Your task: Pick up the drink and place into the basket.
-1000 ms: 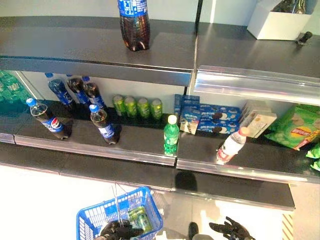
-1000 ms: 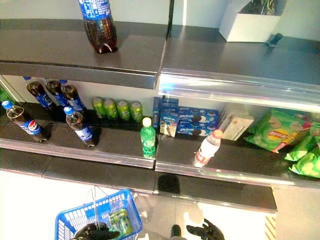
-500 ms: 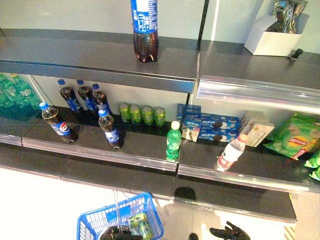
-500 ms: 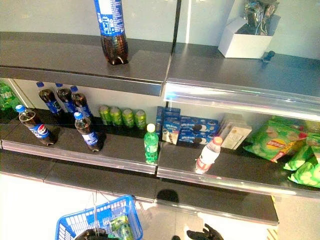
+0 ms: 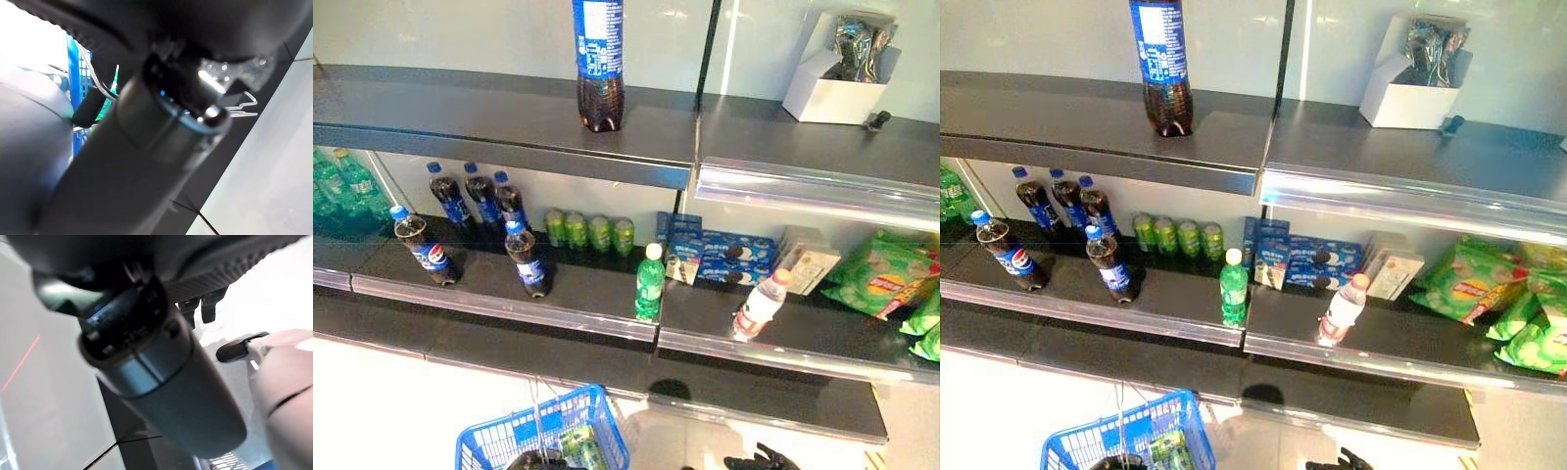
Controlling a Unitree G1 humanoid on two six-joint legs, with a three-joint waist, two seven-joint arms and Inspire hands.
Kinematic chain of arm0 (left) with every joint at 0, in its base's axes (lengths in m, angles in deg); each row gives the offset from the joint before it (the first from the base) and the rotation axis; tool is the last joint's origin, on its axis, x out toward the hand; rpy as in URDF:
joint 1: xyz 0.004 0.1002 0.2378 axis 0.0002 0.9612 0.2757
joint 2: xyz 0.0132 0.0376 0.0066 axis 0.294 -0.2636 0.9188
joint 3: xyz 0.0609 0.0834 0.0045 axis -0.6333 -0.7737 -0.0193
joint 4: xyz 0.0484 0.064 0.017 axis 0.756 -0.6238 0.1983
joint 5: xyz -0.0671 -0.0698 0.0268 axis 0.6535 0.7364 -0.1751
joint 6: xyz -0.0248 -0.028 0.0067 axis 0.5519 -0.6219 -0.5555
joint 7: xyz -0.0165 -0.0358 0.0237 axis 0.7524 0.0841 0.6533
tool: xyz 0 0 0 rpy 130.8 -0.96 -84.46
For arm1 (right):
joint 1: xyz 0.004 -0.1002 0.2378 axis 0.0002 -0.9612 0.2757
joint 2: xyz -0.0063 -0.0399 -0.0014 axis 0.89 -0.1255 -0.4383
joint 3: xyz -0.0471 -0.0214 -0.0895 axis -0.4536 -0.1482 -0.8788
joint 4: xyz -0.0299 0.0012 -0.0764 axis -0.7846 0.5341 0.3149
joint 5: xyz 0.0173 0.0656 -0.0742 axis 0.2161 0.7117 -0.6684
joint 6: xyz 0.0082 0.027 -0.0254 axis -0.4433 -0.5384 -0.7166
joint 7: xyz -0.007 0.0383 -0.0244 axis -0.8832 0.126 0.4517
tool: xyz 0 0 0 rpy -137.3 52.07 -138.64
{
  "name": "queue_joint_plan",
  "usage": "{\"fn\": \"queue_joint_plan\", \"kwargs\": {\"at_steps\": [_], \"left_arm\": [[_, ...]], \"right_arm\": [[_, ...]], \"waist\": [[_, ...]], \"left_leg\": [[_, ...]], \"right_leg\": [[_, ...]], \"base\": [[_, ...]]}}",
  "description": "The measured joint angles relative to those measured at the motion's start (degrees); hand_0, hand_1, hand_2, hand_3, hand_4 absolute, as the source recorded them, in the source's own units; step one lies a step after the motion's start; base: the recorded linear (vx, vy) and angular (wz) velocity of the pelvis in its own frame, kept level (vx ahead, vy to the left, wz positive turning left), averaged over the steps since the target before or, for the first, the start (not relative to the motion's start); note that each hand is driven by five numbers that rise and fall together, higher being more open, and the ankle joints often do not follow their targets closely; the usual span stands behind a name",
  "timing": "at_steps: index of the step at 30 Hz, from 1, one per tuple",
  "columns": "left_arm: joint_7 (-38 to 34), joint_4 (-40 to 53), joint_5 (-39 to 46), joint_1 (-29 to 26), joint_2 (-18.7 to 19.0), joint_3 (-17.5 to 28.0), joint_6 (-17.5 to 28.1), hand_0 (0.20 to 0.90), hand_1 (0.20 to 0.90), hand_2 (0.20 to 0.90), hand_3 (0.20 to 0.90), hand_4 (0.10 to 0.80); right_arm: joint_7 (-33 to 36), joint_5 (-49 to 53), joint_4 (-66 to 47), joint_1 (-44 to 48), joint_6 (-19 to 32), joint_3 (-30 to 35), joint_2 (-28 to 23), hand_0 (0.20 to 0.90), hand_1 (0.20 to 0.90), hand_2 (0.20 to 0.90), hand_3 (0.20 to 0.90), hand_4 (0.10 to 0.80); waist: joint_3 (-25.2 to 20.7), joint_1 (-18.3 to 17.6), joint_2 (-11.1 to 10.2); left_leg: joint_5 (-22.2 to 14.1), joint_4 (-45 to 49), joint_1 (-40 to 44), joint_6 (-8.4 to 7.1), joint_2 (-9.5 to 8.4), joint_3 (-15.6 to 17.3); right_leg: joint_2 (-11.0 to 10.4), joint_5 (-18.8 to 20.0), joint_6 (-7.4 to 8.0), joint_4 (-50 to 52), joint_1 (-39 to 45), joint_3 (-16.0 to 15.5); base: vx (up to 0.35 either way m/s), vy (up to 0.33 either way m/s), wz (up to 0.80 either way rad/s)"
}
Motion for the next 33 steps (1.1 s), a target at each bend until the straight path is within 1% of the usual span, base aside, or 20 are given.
{"fn": "queue_joint_plan", "kwargs": {"at_steps": [3,4,7,8,9,10,11,12,13,14,15,16,17,20,23,24,25,26,28,33], "left_arm": [[-0.07,0.47,0.15,-1.12,-0.02,-0.06,0.33,0.3,0.3,0.3,0.2,0.1],[-0.17,0.66,0.88,-1.65,-0.03,-0.53,0.32,0.3,0.3,0.3,0.2,0.1],[-0.37,2.21,2.65,-4.54,-0.26,-0.86,0.37,0.3,0.3,0.3,0.2,0.1],[-0.68,3.01,4.04,-6.81,-0.2,-1.96,0.45,0.3,0.3,0.3,0.2,0.1],[-1.25,3.95,5.39,-10.45,-0.21,-3.13,0.6,0.3,0.3,0.3,0.2,0.1],[-1.5,4.58,6.32,-12.28,-0.21,-3.28,0.6,0.3,0.3,0.3,0.2,0.1],[-1.5,4.58,6.32,-12.28,-0.21,-3.28,0.6,0.3,0.3,0.3,0.2,0.1],[-2.6,8.76,9.63,-16.08,0.59,-3.77,1.79,0.3,0.3,0.3,0.2,0.1],[-2.52,10.57,10.5,-18.27,1.23,-3.68,2.84,0.3,0.3,0.3,0.2,0.1],[-2.71,11.38,11.93,-20.35,1.31,-4.36,2.9,0.3,0.3,0.3,0.2,0.1],[-2.93,11.2,12.89,-21.17,1.44,-4.61,2.68,0.3,0.3,0.3,0.2,0.1],[-3.51,11.18,13.67,-21.12,1.48,-4.59,2.58,0.3,0.3,0.3,0.2,0.1],[-3.69,11.43,14.24,-20.62,1.48,-4.58,2.59,0.3,0.3,0.3,0.2,0.1],[-3.67,12.36,15.01,-19.61,1.62,-4.53,2.71,0.3,0.3,0.3,0.2,0.1],[-3.69,13.15,14.82,-19.54,1.7,-5.63,2.73,0.3,0.3,0.3,0.2,0.1],[-3.73,13.5,14.52,-19.55,1.7,-5.93,2.7,0.3,0.3,0.3,0.2,0.1],[-4.09,14.13,14.52,-19.6,1.75,-6.62,2.67,0.3,0.3,0.3,0.2,0.1],[-4.21,14.29,14.52,-19.67,1.75,-7.18,2.65,0.3,0.3,0.3,0.2,0.1],[-4.83,15.17,14.52,-19.6,1.76,-7.59,2.45,0.3,0.3,0.3,0.2,0.1],[-5.06,15.3,14.72,-19.52,1.84,-7.41,2.26,0.3,0.3,0.3,0.2,0.1]], "right_arm": [[0.02,0.02,0.05,0.32,0.0,-0.92,-0.04,0.9,0.9,0.9,0.9,0.8],[0.09,0.07,0.18,0.69,0.01,-1.18,-0.12,0.9,0.9,0.9,0.9,0.8],[0.17,0.15,0.09,4.15,0.18,-1.83,-0.74,0.9,0.9,0.9,0.9,0.8],[0.19,0.35,0.06,5.78,0.51,-2.48,-1.19,0.9,0.9,0.9,0.9,0.8],[0.2,0.63,0.09,9.05,0.8,-2.73,-1.95,0.9,0.9,0.9,0.9,0.8],[0.2,1.32,0.04,11.02,0.91,-2.93,-2.16,0.9,0.9,0.9,0.9,0.8],[0.2,1.32,0.04,11.02,0.91,-2.93,-2.16,0.9,0.9,0.9,0.9,0.8],[0.21,3.36,-0.78,15.81,2.87,-3.73,-2.52,0.9,0.9,0.9,0.9,0.8],[0.22,4.16,-1.52,18.6,3.52,-3.76,-2.83,0.9,0.9,0.9,0.9,0.8],[0.31,5.38,-3.02,20.31,4.53,-3.69,-3.71,0.9,0.9,0.9,0.9,0.8],[0.41,6.02,-4.19,20.52,5.4,-3.58,-3.71,0.9,0.9,0.9,0.9,0.8],[0.43,6.4,-5.22,20.36,6.14,-3.65,-3.61,0.9,0.9,0.9,0.9,0.8],[0.49,7.02,-6.88,19.45,7.05,-3.74,-3.73,0.9,0.9,0.9,0.9,0.8],[1.0,7.57,-9.79,18.91,8.98,-3.85,-4.34,0.9,0.9,0.9,0.9,0.8],[1.88,8.89,-14.85,18.63,9.67,-5.23,-4.56,0.9,0.9,0.9,0.9,0.8],[2.06,9.08,-15.96,19.21,9.51,-5.65,-4.58,0.9,0.9,0.9,0.9,0.8],[2.81,9.07,-19.27,18.51,9.51,-6.34,-4.65,0.9,0.9,0.9,0.9,0.8],[2.93,9.07,-21.79,18.49,9.63,-6.87,-4.63,0.9,0.9,0.9,0.9,0.8],[3.37,9.04,-26.88,17.81,10.26,-7.87,-4.63,0.9,0.9,0.9,0.9,0.8],[3.97,9.04,-30.84,17.8,10.94,-8.35,-4.58,0.9,0.9,0.9,0.9,0.8]], "waist": [[0.3,0.02,0.27],[0.56,0.04,0.54],[3.63,-0.21,0.94],[5.78,-0.09,1.1],[9.93,-0.05,1.56],[12.29,-0.04,1.72],[12.29,-0.04,1.72],[17.94,0.08,1.19],[21.21,0.81,0.7],[23.89,0.92,1.6],[24.48,0.87,1.08],[24.72,0.91,0.82],[24.67,0.97,0.71],[24.69,1.35,0.74],[24.65,1.33,0.7],[24.65,1.37,0.71],[24.66,1.32,0.71],[24.66,1.23,0.71],[24.72,1.31,0.61],[24.76,1.54,0.5]], "left_leg": [[0.87,0.29,-2.95,-0.47,-0.16,0.11],[1.04,0.29,-4.14,-0.47,-0.51,-0.01],[2.19,0.43,-7.46,-0.23,-0.99,0.28],[2.19,2.05,-9.88,-0.15,-0.96,0.21],[2.14,4.34,-13.01,-0.08,-1.47,-0.31],[2.06,6.38,-14.8,0.01,-1.54,-0.6],[2.06,6.38,-14.8,0.01,-1.54,-0.6],[0.48,16.57,-23.13,0.18,-1.55,-1.04],[-0.3,21.47,-26.71,0.42,-1.62,-1.14],[-3.44,23.56,-28.06,-0.48,-0.65,-2.25],[-3.57,24.05,-28.72,-0.91,-0.82,-2.38],[-3.57,24.2,-28.75,-0.92,-0.75,-2.49],[-3.8,24.28,-28.59,-1.21,-0.65,-2.57],[-3.88,24.18,-28.63,-1.22,-0.46,-3.55],[-3.87,24.8,-30.28,-1.19,-0.74,-4.16],[-3.78,25.48,-31.07,-1.07,-0.71,-4.29],[-3.71,26.36,-31.89,-0.97,-0.77,-4.48],[-3.89,26.84,-32.17,-1.22,-0.75,-4.52],[-4.1,27.37,-32.48,-1.53,-0.82,-4.77],[-4.11,27.32,-32.25,-1.56,-1.2,-6.16]], "right_leg": [[-0.01,0.86,0.25,0.12,-2.84,0.3],[0.02,1.34,0.29,0.36,-4.56,0.71],[-0.03,2.49,0.35,0.87,-8.1,1.57],[-0.35,2.48,0.35,2.41,-10.53,1.75],[-0.69,2.5,0.31,4.34,-13.14,1.67],[-0.7,2.32,0.16,6.15,-14.8,1.68],[-0.7,2.32,0.16,6.15,-14.8,1.68],[-1.17,-0.14,-0.96,15.79,-22.97,1.15],[-1.54,-1.82,-2.02,20.44,-26.44,1.0],[-1.31,-3.72,-2.78,25.18,-29.29,1.04],[-1.47,-5.03,-2.83,27.25,-30.86,1.32],[-1.7,-5.33,-3.15,28.39,-31.24,1.46],[-1.6,-5.45,-3.28,28.76,-31.24,1.4],[-1.61,-5.36,-3.26,28.98,-31.52,1.06],[-1.42,-5.33,-3.38,29.85,-33.25,1.1],[-1.34,-5.19,-3.6,30.29,-33.97,1.11],[-1.38,-5.31,-4.24,31.11,-34.81,1.18],[-1.45,-5.59,-4.44,31.73,-35.13,1.17],[-1.58,-6.37,-4.25,33.08,-35.57,1.12],[-1.86,-7.58,-4.28,34.11,-35.0,-0.26]], "base": [[-0.163,0.027,-0.05],[-0.267,0.029,-0.16],[-0.303,-0.015,-0.1],[-0.232,-0.04,0.1],[-0.346,-0.063,0.12],[-0.303,-0.058,0.11],[-0.349,-0.068,0.02],[-0.282,-0.068,-0.02],[-0.347,-0.106,-0.07],[-0.211,-0.096,-0.06],[-0.15,-0.093,-0.05],[-0.119,-0.07,-0.01],[-0.109,-0.054,-0.03],[-0.117,-0.034,-0.06],[-0.083,-0.016,0.01],[-0.114,-0.024,-0.01],[-0.086,-0.032,-0.03],[-0.089,-0.042,0.01],[-0.049,-0.048,0.09],[-0.025,-0.029,0.16]]}}
